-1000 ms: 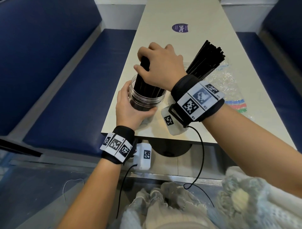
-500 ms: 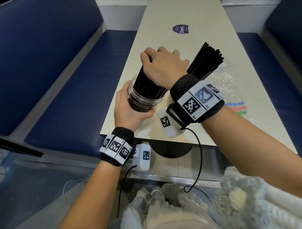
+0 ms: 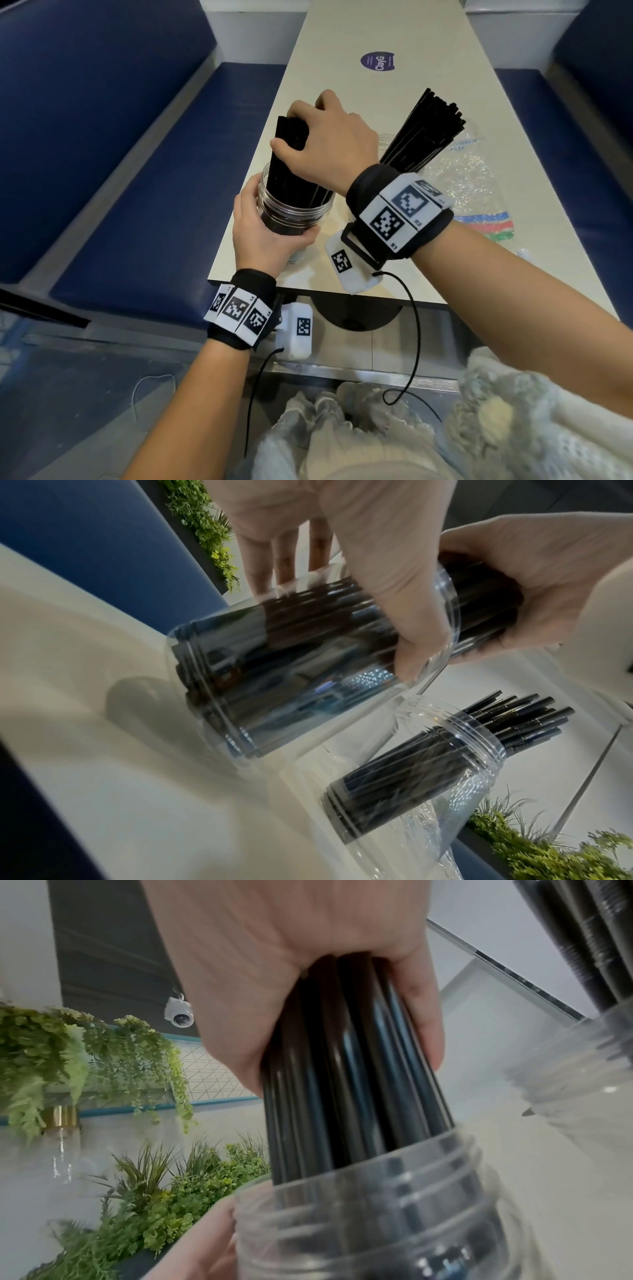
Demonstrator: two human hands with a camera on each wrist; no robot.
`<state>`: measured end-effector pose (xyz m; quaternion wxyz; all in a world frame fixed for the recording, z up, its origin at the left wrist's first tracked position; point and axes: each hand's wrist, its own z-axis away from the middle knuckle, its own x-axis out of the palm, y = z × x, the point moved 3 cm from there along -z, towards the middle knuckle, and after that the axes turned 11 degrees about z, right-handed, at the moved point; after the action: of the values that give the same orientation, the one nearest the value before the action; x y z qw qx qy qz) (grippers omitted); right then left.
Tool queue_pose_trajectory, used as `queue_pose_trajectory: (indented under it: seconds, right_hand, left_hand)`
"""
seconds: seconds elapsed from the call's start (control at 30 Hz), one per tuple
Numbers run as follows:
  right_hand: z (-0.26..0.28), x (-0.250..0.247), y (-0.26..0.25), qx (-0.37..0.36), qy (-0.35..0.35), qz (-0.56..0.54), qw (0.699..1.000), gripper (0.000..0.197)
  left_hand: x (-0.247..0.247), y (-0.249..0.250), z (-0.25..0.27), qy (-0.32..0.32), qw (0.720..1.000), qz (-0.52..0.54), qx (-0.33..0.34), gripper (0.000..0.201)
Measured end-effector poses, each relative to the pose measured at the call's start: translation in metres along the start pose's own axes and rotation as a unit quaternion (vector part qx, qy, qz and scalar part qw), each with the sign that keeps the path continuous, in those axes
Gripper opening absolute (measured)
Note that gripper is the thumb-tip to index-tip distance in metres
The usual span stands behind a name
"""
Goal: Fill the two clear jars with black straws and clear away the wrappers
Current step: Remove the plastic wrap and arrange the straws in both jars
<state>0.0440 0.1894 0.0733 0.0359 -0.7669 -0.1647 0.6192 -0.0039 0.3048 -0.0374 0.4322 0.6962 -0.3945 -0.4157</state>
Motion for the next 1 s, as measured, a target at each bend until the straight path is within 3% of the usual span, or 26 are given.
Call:
queue_pose_trajectory:
  seconds: [0.23,0.4,0.6,0.77,1.0]
  right_hand:
    - [0.0,-0.01,0.002,0.065,0.007,-0.079,0.995,0.033]
    - [0.005,-0.006,-0.002,0.024,-0.053,0.016,0.998,0.047]
    - [0.009,-0.006,-0.007,-0.012,-0.007,0.14,0.99,0.07]
    - [0.003,0.001,-0.005,0.006,-0.082,0.063,0.995,0.051]
    - [-0.006,-0.006,0.007,0.05,-0.049,0.019,0.997,0.04]
  left_hand:
    - [-0.002,0.001,0.004,-0.002,1.0,-0.002,0.008,0.093]
    - [-0.002,0.004,0.008,-0.005,1.0,-0.012,0.007,0.094]
    - [-0.004,0.003,0.009,0.003,1.0,-0.01,-0.011,0.095]
    - [-0.002,0.003,0.008,0.005,1.0,-0.009,-0.007,0.096]
    - [0.003,0.011,0.004,-0.004,0.999,-0.036,0.001,0.094]
